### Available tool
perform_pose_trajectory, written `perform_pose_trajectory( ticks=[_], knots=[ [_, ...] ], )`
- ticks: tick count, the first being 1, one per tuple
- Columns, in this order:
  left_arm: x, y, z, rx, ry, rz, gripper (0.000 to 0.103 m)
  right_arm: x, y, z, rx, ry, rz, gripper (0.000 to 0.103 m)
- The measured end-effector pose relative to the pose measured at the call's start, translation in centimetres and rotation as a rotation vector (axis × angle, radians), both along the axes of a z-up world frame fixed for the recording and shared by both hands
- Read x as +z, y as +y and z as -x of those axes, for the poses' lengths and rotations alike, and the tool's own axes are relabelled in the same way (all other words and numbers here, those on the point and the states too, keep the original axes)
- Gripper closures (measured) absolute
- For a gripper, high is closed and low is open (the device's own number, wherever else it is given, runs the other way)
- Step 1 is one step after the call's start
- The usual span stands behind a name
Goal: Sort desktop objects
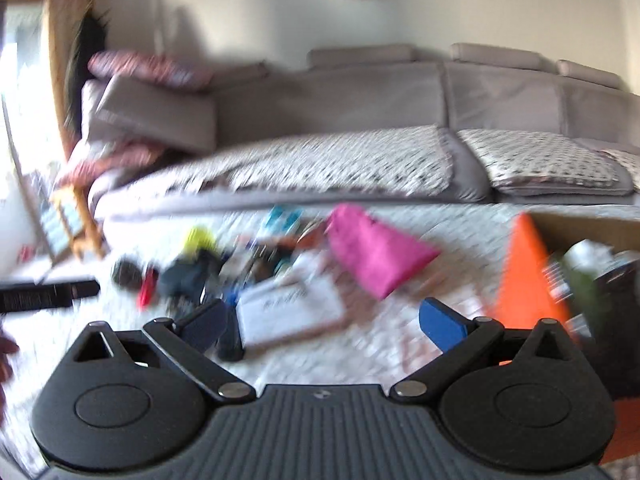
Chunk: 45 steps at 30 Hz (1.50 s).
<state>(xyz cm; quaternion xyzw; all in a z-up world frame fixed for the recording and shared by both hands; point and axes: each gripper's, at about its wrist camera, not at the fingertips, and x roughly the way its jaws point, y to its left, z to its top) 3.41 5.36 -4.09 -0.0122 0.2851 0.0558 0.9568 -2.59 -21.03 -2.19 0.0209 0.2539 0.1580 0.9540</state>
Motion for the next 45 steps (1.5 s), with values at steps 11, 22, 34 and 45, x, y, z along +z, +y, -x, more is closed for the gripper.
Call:
perform_pose_trajectory(
  ticks=[11, 22, 34, 45],
  knots=[
    [-3.8, -2.0, 0.8, -0.156, -0.007, 0.028, 0.007, -3.8, 4.2, -4.3, 0.1, -0.016, 0.127, 0.011],
    [-6.1, -4.2, -0.5, -0.274, 0.021, 0.042, 0.016, -5.2, 4.5, -6.4, 0.139, 0.012, 0.14, 0.0],
    [-7.0, -3.1, -1.4, -0.265, 0.067, 0.054, 0.025, -5.6, 4.3, -7.7, 0.216, 0.068, 0.102, 0.0],
    [-7.3, -3.3, -2.1, -0.282, 0.074, 0.059, 0.016, -5.3, 5.0, -7.5, 0.228, 0.051, 0.131, 0.0]
  ],
)
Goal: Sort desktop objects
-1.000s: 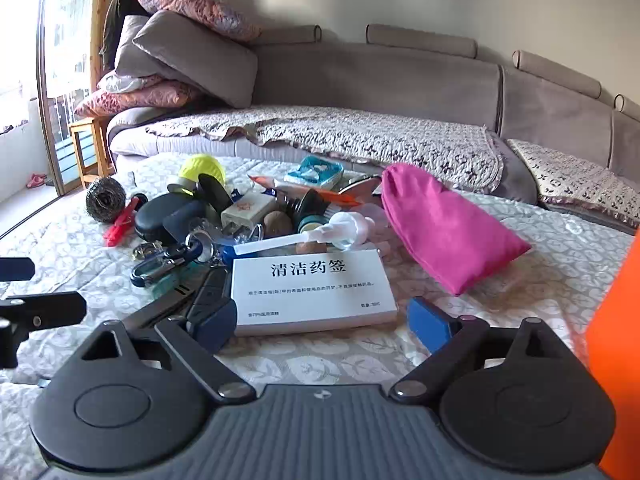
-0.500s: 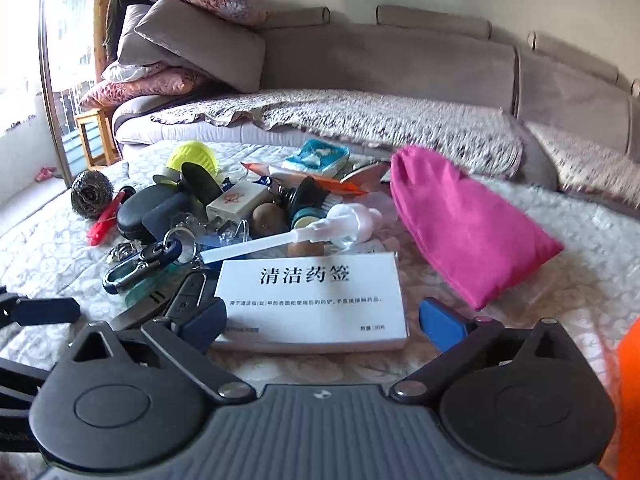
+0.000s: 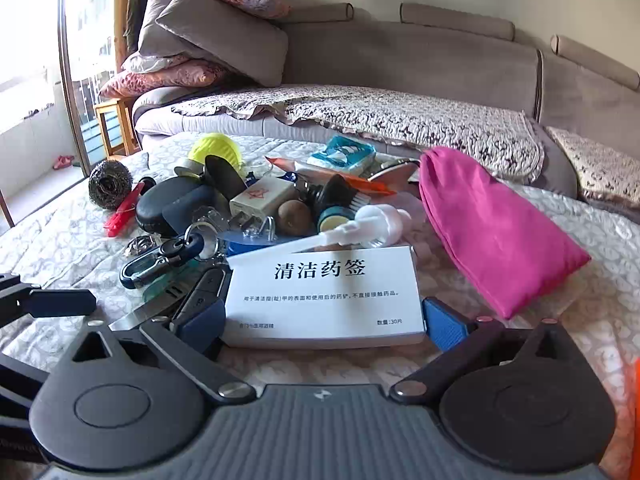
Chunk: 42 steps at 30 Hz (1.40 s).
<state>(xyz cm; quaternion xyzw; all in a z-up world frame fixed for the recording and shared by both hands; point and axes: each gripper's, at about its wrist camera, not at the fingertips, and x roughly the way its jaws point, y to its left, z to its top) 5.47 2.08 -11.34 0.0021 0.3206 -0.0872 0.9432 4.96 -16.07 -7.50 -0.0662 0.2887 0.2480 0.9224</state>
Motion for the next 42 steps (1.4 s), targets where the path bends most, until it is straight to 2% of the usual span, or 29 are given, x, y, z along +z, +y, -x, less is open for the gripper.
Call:
perform_pose_trajectory(
  ticks=[7, 12, 14, 17, 19, 21, 22, 27, 28, 29, 36, 39, 42],
  knots=[
    [0.0, 0.0, 0.0, -0.007, 0.002, 0.008, 0.013, -0.2, -0.8, -0.9, -0.008, 0.081, -0.054, 0.0],
    [-0.1, 0.0, -0.1, -0.019, 0.006, 0.008, 0.011, 0.6, -0.9, 1.0, -0.013, 0.159, -0.027, 0.0],
    [-0.1, -0.1, -0.1, -0.03, 0.007, 0.0, 0.008, 1.1, -1.7, 2.0, -0.019, 0.24, -0.068, 0.0],
    [-0.1, -0.1, 0.0, -0.027, 0.006, -0.003, 0.008, 2.1, -3.1, 3.0, 0.036, 0.277, -0.121, 0.0],
    [-0.1, 0.2, 0.0, -0.007, 0.005, 0.002, 0.008, 2.5, -3.7, 3.3, 0.029, 0.237, -0.112, 0.0],
    [-0.1, 0.3, 0.0, 0.008, 0.005, 0.002, 0.008, 2.1, -3.7, 3.0, -0.018, 0.131, -0.027, 0.0],
    [-0.1, 0.2, -0.1, 0.009, 0.005, -0.005, 0.008, 1.7, -3.7, 2.5, -0.025, 0.115, -0.001, 0.0],
    [-0.1, 0.2, -0.1, 0.019, 0.006, -0.018, 0.011, -0.5, -2.1, 0.8, 0.094, 0.087, 0.044, 0.0],
    [-0.1, 0.3, -0.1, 0.019, 0.005, -0.013, 0.009, -1.1, -1.9, 0.5, 0.104, 0.08, 0.068, 0.0],
    [-0.1, 0.4, -0.1, 0.016, 0.005, -0.008, 0.009, -1.3, -2.0, 0.5, 0.122, 0.063, 0.051, 0.0],
    [-0.2, 0.4, -0.1, 0.016, 0.006, -0.013, 0.008, -0.9, -1.8, 0.3, 0.192, 0.046, 0.072, 0.001],
    [-0.2, 0.4, -0.1, 0.016, 0.005, -0.013, 0.008, -0.3, -1.7, 1.1, 0.22, 0.038, 0.102, 0.012],
    [-0.2, 0.5, 0.0, 0.023, 0.006, -0.021, 0.008, 0.5, -1.6, 2.8, 0.279, 0.098, 0.135, 0.014]
  ],
)
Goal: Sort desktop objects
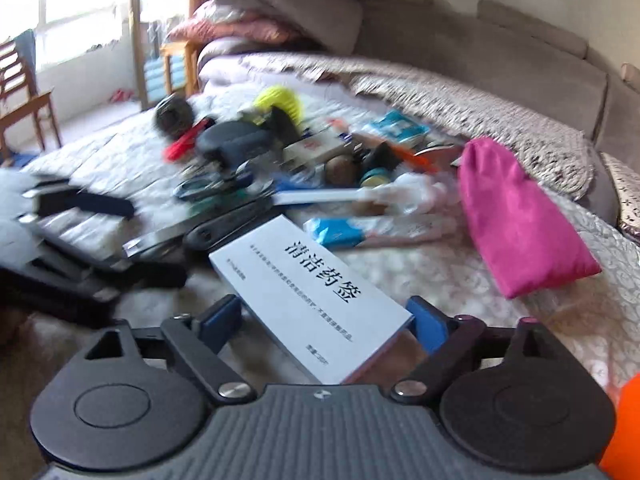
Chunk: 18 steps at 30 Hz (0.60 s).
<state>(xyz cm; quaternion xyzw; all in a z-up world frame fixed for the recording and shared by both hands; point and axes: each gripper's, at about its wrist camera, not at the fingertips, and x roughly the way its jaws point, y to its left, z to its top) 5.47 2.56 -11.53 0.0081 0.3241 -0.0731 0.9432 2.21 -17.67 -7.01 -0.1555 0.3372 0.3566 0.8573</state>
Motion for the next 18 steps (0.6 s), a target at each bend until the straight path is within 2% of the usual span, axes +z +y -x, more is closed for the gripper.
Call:
perform_pose_trajectory(
  ticks=[2, 4, 5, 7, 9, 11, 13, 15, 18],
  knots=[
    [0.0, 0.1, 0.1, 0.007, 0.0, -0.006, 0.008, 0.1, -0.3, 1.4, 0.03, 0.027, 0.016, 0.014],
    [0.0, 0.4, 0.2, 0.018, 0.002, -0.009, 0.008, 0.3, -0.9, 2.3, 0.028, 0.11, 0.012, 0.01],
    [0.0, 0.6, 0.2, 0.024, 0.002, -0.008, 0.008, 0.5, -1.2, 2.8, 0.052, 0.143, 0.007, 0.007],
    [0.0, 0.9, 0.2, 0.035, 0.002, -0.006, 0.008, 0.8, -1.4, 4.2, 0.128, 0.177, 0.015, 0.007],
    [0.0, 0.9, 0.2, 0.044, 0.003, -0.011, 0.008, 1.2, -1.4, 5.1, 0.13, 0.172, 0.034, 0.008],
    [0.1, 0.8, 0.2, 0.049, 0.003, -0.02, 0.008, 1.5, -1.6, 4.8, 0.024, 0.152, 0.051, 0.005],
    [0.1, 0.8, 0.2, 0.053, 0.003, -0.025, 0.008, 1.7, -2.2, 4.2, -0.04, 0.143, 0.0, 0.003],
    [0.0, 0.9, 0.1, 0.059, 0.004, -0.026, 0.008, 1.5, -2.3, 4.0, -0.044, 0.122, -0.076, 0.003],
    [0.0, 0.8, 0.1, 0.062, 0.005, -0.034, 0.008, 0.2, -0.8, 4.4, -0.003, 0.082, -0.071, 0.003]
  ],
)
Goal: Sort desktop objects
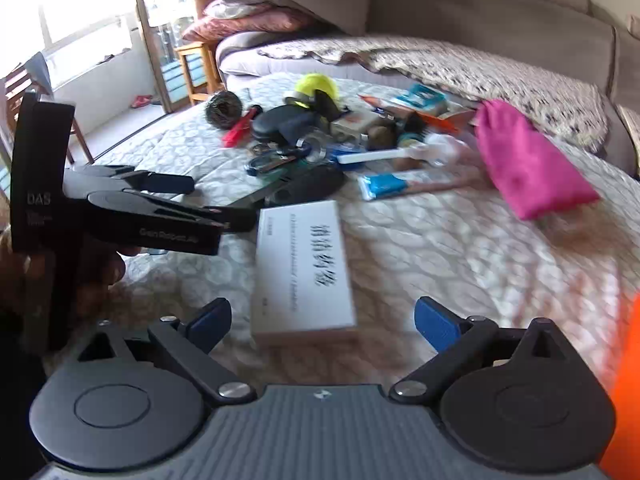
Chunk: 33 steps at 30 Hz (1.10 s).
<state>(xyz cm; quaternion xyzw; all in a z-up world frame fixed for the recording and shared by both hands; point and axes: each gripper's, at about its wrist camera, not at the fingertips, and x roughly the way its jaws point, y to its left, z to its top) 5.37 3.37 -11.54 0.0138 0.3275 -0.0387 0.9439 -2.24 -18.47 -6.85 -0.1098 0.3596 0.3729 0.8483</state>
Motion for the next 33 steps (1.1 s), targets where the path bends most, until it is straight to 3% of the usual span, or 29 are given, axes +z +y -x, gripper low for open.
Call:
perform_pose_trajectory(
  ticks=[4, 5, 6, 7, 9, 13, 19, 24, 28, 33],
  knots=[
    [0.0, 0.1, 0.1, -0.004, -0.003, 0.005, 0.012, -1.4, 1.3, 0.8, 0.01, -0.077, -0.007, 0.004],
    [0.1, 0.1, 0.2, -0.009, -0.008, 0.005, 0.018, -1.4, 1.3, 0.4, -0.004, -0.071, -0.017, 0.006],
    [0.1, 0.0, 0.2, -0.019, -0.013, 0.001, 0.022, -1.3, 1.2, 0.3, -0.023, -0.076, -0.025, 0.014],
    [0.2, -0.2, 0.2, -0.031, -0.019, -0.005, 0.03, -1.3, 1.0, 0.2, -0.043, -0.084, -0.029, 0.021],
    [0.2, -0.7, 0.4, -0.072, -0.031, -0.011, 0.047, -0.9, 0.7, -0.2, -0.086, -0.086, -0.038, 0.046],
    [0.5, -1.5, 0.8, -0.128, -0.031, -0.033, 0.086, -0.4, 0.2, -0.9, -0.158, -0.064, -0.025, 0.048],
    [1.6, -1.7, 1.3, -0.096, 0.094, -0.004, 0.087, 0.4, -1.4, -0.2, -0.265, 0.03, -0.013, 0.048],
    [2.4, -2.2, 2.2, -0.052, 0.185, -0.04, 0.087, 1.1, -2.5, 1.4, -0.352, 0.103, 0.012, 0.048],
    [3.2, -3.0, 3.5, -0.027, 0.217, -0.073, 0.087, 1.9, -4.2, 3.5, -0.388, 0.184, 0.004, 0.048],
    [5.0, -3.8, 5.9, -0.051, 0.198, -0.08, 0.087, 6.5, -6.0, 6.6, -0.399, 0.164, -0.013, 0.048]
  ],
)
